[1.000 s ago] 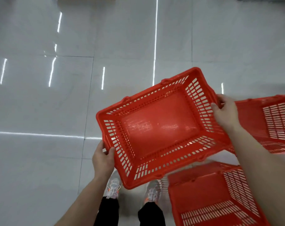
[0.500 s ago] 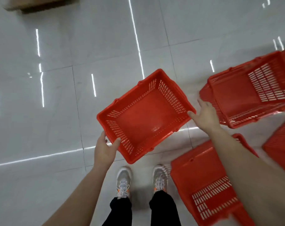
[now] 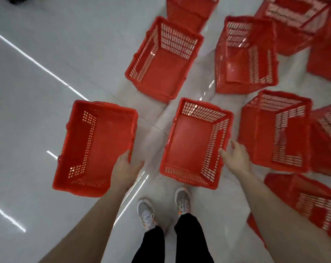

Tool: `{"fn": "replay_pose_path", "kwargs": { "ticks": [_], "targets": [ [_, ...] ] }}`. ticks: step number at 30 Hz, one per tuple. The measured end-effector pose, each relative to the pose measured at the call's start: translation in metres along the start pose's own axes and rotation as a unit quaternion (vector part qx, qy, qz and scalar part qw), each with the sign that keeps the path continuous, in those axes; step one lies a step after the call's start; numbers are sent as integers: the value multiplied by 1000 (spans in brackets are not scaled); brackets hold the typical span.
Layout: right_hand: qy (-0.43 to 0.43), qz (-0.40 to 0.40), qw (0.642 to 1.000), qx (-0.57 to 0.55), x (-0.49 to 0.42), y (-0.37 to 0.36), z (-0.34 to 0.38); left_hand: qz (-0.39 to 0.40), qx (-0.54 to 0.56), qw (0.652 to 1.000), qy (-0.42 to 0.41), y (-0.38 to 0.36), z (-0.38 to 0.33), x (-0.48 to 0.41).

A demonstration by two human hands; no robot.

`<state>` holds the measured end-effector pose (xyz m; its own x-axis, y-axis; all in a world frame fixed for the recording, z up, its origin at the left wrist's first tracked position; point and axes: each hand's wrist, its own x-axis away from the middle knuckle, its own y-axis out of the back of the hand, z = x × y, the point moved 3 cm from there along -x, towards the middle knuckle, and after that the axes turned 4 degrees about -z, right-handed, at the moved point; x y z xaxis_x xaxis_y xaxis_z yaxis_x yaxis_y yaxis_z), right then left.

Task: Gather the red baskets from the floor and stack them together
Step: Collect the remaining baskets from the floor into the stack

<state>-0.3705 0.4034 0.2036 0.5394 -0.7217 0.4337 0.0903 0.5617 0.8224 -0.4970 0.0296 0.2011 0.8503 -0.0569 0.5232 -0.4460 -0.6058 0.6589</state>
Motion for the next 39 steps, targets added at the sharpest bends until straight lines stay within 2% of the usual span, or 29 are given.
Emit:
{"fn": "replay_pose_path", "kwargs": {
  "ticks": [4,8,11,15,18,20,23,28,34,39],
  "targets": [
    [-71,37,996,-51,-6,-31,-99,54,-43,997,-32,-78,-11,-27],
    [-106,23,991,-78,-23,-92,-160,59,-39,997,-39,-156,-6,-58],
    [-110,7,984,-138,-53,-142,-179,51,-49,996,-46,-207,7,-93],
    [-79,-41,970,-228,-96,-190,-190,47,-3,997,-53,-263,26,-136],
    [-60,-88,958,-267,-103,-204,-199,16,13,997,-78,-281,31,-149],
    [-45,-90,954,-284,-96,-203,-201,-18,5,995,-94,-279,29,-147],
    [-23,-100,954,-283,-72,-184,-192,-74,-3,989,-125,-254,15,-123],
    [-19,-96,955,-279,-9,-102,-146,-96,32,990,-94,-166,-16,-44],
    [29,-86,957,-276,93,14,-41,-164,56,982,-74,-8,-50,57],
    [59,-45,947,-312,167,41,61,-239,79,967,-33,113,-32,104]
  ]
}}
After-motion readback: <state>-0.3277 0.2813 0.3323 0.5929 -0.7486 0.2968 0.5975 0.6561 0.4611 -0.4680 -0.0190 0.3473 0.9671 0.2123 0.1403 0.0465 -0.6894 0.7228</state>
